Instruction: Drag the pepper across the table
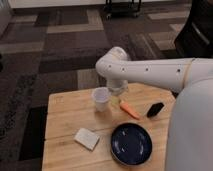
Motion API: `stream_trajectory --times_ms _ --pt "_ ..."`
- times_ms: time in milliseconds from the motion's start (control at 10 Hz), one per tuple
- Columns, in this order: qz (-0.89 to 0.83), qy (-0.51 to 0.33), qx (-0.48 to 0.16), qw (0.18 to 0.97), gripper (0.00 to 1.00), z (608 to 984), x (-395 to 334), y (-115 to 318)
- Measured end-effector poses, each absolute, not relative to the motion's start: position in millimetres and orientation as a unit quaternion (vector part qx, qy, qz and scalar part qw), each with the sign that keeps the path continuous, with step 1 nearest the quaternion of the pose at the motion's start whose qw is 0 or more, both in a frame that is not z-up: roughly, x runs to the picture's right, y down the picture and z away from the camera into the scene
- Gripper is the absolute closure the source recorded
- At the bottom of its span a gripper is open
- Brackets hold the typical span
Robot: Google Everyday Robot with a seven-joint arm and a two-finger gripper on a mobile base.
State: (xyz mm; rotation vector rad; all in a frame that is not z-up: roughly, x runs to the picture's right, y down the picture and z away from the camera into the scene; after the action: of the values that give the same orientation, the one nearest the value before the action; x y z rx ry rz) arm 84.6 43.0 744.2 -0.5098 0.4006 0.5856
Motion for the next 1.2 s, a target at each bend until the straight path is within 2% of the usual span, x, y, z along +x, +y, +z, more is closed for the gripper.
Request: stream_trajectory --times_ms 600,900,1200 --pt "0.279 0.192 -0.249 0.907 0.35 746 85 44" --pt "0.245 0.144 -0.258 0.923 0.35 768 88 40" --pt "0.244 0.115 -0.269 0.925 0.35 784 123 38"
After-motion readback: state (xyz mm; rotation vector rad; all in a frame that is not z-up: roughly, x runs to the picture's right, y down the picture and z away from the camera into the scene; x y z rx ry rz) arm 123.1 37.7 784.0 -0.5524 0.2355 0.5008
